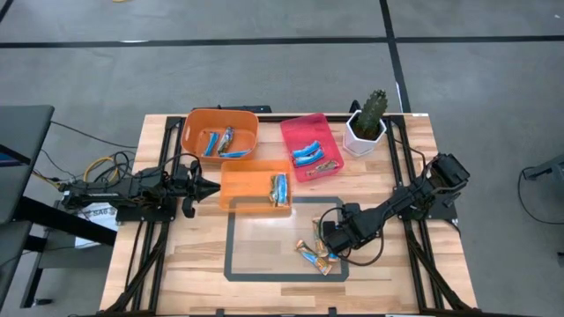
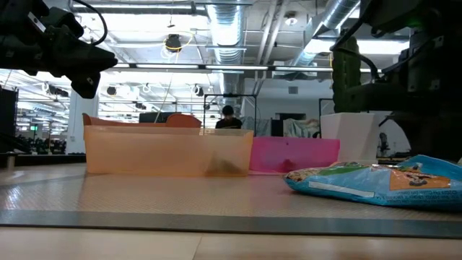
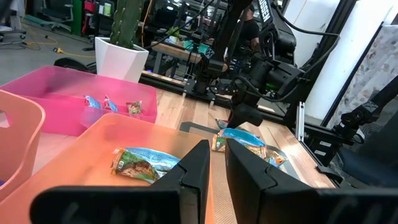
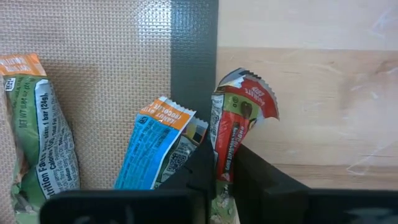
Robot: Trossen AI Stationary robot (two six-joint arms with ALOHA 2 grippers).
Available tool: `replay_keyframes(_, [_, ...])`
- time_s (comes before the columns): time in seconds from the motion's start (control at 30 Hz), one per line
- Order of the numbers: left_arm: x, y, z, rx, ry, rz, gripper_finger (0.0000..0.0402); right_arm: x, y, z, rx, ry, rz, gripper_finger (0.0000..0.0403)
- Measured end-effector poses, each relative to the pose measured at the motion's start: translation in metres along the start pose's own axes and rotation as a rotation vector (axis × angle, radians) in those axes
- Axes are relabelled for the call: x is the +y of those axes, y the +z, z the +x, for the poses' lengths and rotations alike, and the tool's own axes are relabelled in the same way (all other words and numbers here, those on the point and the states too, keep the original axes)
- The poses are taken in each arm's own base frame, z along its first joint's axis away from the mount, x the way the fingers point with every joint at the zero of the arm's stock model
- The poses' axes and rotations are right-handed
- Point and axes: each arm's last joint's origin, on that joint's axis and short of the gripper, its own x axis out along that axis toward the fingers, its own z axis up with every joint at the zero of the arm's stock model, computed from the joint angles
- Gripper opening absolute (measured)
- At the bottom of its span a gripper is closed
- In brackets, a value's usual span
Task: Pick and place Granola Bars by type
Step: Put the red granola bar into the red bin
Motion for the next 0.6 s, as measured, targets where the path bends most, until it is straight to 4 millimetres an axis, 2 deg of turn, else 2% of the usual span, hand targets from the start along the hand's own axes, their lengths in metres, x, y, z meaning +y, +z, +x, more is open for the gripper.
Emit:
replay_keyframes(0.3, [0.000, 0.000, 0.000, 0.000, 0.000, 0.000, 0.0044, -0.002, -0.006, -0.001, -0.006, 0.005, -0.056, 0.0015])
replay_keyframes(0.6, [0.000, 0.000, 0.000, 0.000, 0.000, 0.000, 0.0044, 0.008, -0.008, -0.013, -0.003, 0.059, -0.148, 0.0013])
